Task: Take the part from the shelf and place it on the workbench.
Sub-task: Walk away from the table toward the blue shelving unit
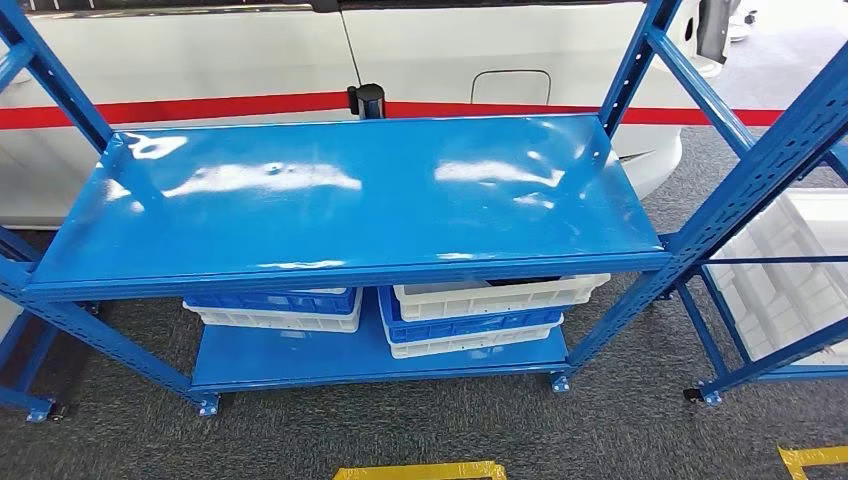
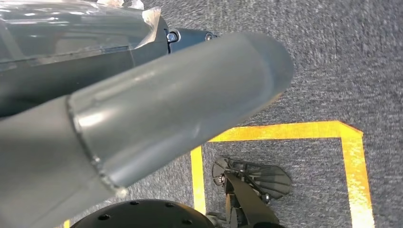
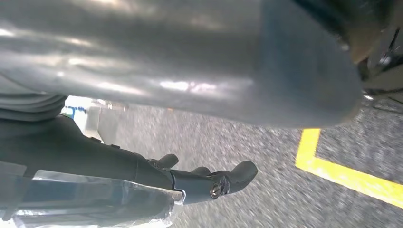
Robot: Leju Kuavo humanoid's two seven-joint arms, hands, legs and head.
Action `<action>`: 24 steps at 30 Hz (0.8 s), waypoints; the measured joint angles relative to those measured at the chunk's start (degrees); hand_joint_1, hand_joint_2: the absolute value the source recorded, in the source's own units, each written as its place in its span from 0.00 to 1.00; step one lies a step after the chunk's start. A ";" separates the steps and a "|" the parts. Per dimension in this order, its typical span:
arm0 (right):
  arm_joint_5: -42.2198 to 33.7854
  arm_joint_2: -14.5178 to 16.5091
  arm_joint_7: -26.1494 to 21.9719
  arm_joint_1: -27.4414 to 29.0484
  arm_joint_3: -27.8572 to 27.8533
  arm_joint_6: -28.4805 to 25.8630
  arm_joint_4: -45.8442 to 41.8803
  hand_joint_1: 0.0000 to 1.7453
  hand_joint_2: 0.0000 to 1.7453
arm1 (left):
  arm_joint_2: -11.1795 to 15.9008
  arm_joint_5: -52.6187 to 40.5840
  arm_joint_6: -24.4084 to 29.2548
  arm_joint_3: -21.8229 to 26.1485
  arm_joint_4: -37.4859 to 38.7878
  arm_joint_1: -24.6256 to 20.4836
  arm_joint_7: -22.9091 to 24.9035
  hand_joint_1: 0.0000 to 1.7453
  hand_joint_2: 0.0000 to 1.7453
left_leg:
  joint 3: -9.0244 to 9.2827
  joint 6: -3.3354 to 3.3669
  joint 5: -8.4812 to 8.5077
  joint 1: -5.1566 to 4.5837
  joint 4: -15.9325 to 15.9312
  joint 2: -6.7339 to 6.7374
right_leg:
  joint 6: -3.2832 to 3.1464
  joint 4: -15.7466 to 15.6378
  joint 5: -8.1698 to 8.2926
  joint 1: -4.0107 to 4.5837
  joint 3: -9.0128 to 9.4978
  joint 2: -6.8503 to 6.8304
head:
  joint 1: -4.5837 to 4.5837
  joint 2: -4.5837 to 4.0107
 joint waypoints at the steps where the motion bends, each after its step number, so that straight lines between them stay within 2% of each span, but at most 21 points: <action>1: 0.04 -0.01 0.01 -0.02 0.00 0.04 0.01 0.00 0.00 | -0.01 -0.01 0.00 0.00 0.00 -0.01 0.04 0.00 0.00 | 0.10 -0.30 -0.17 -0.09 0.05 -0.66 | -0.05 -3.27 1.52 -0.12 1.20 0.86 | 0.05 0.00; 3: 0.10 -0.02 0.02 -0.15 0.00 0.10 0.02 0.00 0.00 | -0.01 -0.04 0.03 0.00 0.00 0.00 0.11 0.00 0.00 | 0.14 -0.97 -0.38 -0.25 0.01 -1.57 | -1.03 -5.88 2.56 0.03 2.23 1.72 | 0.08 0.00; 5: 0.11 0.03 0.02 -0.36 0.00 0.10 0.00 0.00 0.00 | 0.01 -0.09 0.13 0.00 0.00 0.07 0.12 0.00 0.00 | 0.07 -1.55 -0.42 -0.06 -0.08 -1.97 | -2.19 -6.05 2.78 0.07 2.66 0.80 | 0.04 0.00; 7: 0.14 0.09 0.01 -0.42 0.00 0.10 -0.02 0.00 0.00 | 0.02 -0.11 0.27 0.00 0.00 0.11 0.10 0.00 0.00 | -0.86 -2.00 -1.72 0.08 1.96 0.15 | -3.15 -6.27 2.99 -0.20 3.02 -0.26 | -0.14 0.00; 9: 0.16 0.10 0.00 -0.30 0.00 0.10 -0.03 0.00 0.00 | 0.03 -0.12 0.36 -0.01 0.00 0.04 0.08 0.00 0.00 | -3.80 -2.45 -5.12 0.08 8.15 3.27 | -3.90 -6.37 2.90 -0.13 3.22 -1.47 | -0.43 0.00; 10: 0.16 0.09 0.00 -0.19 0.00 0.10 -0.02 0.00 0.00 | 0.04 -0.12 0.37 -0.01 0.00 0.02 0.08 0.00 0.00 | -5.79 -2.67 -6.85 0.11 12.01 4.02 | -4.15 -6.37 2.76 0.03 3.31 -2.20 | -0.52 0.00; 11: 0.16 0.08 0.01 -0.10 0.00 0.10 -0.02 0.00 0.00 | 0.05 -0.12 0.38 -0.01 0.00 0.03 0.08 0.00 0.00 | -7.38 -2.80 -7.81 0.13 14.96 4.37 | -4.31 -6.37 2.63 0.18 3.40 -2.98 | -0.50 0.00; 12: 0.16 0.07 0.01 -0.04 0.00 0.10 -0.01 0.00 0.00 | 0.07 -0.12 0.39 -0.01 0.00 0.07 0.08 0.00 0.00 | -8.14 -2.83 -7.70 0.13 16.12 4.55 | -4.45 -6.37 2.50 0.31 3.50 -3.74 | -0.51 0.00; 13: 0.16 0.07 0.01 -0.04 0.00 0.10 -0.01 0.00 0.00 | 0.10 -0.12 0.40 -0.01 0.00 0.11 0.08 0.00 0.00 | -7.70 -2.74 -6.48 0.12 14.99 4.75 | -4.52 -6.37 2.37 0.42 3.65 -4.44 | -0.51 0.00; 14: 0.16 0.09 0.01 -0.09 0.00 0.10 -0.01 0.00 0.00 | 0.13 -0.12 0.42 0.00 0.00 0.13 0.08 0.00 0.00 | -6.08 -2.52 -4.49 0.08 11.69 5.29 | -4.50 -6.37 2.21 0.51 3.86 -5.08 | -0.52 0.00; 16: 0.16 0.13 0.00 -0.17 0.00 0.10 -0.01 0.00 0.00 | 0.18 -0.12 0.43 0.00 0.00 0.06 0.07 0.00 0.00 | -2.05 -1.84 -1.26 -0.19 3.92 7.75 | -4.13 -6.36 1.77 0.90 4.35 -6.18 | -0.48 0.00; 17: 0.16 0.12 0.00 -0.19 0.00 0.10 -0.01 0.00 0.00 | 0.18 -0.12 0.43 0.00 0.00 0.00 0.04 0.00 0.00 | -0.80 -1.55 -0.59 -0.36 1.58 8.61 | -3.84 -6.36 1.53 1.08 4.52 -6.64 | -0.43 0.00; 18: 0.16 0.11 0.00 -0.21 0.00 0.10 -0.01 0.00 0.00 | 0.17 -0.12 0.43 0.00 0.00 -0.04 0.03 0.00 0.00 | -0.32 -1.31 -0.50 -0.56 0.62 8.96 | -3.51 -6.40 1.33 1.25 4.70 -7.09 | -0.36 0.00; 20: 0.14 0.10 -0.07 -0.31 0.00 0.06 -0.03 0.00 0.00 | 0.15 -0.12 0.48 0.00 0.00 -0.06 -0.01 0.00 0.00 | -0.16 -0.79 -0.30 -0.68 0.18 7.65 | -2.86 -6.60 1.08 1.43 5.08 -8.02 | -0.30 0.00; 21: 0.06 0.10 -0.17 -0.37 0.00 -0.02 -0.05 0.00 0.00 | 0.13 -0.12 0.58 0.01 0.00 -0.02 -0.02 0.00 0.00 | 0.04 -0.47 -0.05 -0.63 -0.25 7.12 | -2.56 -6.39 0.84 1.36 5.18 -7.68 | -0.26 0.00; 22: -0.13 0.10 -0.27 -0.37 -0.01 -0.17 -0.06 0.00 0.00 | 0.10 -0.12 0.76 0.01 0.00 -0.02 -0.02 0.00 0.00 | 0.26 -0.09 0.27 -0.46 -0.72 6.64 | -2.40 -5.37 0.17 1.25 4.81 -6.62 | -0.21 0.00; 24: -0.73 0.08 -0.40 -0.26 -0.09 -0.75 -0.07 0.00 0.50 | 0.04 -0.19 1.42 0.01 0.00 -0.07 0.09 0.00 0.00 | 0.47 0.35 0.67 -0.20 -1.23 5.84 | -2.49 0.05 -2.46 0.80 2.20 -3.42 | -0.03 0.00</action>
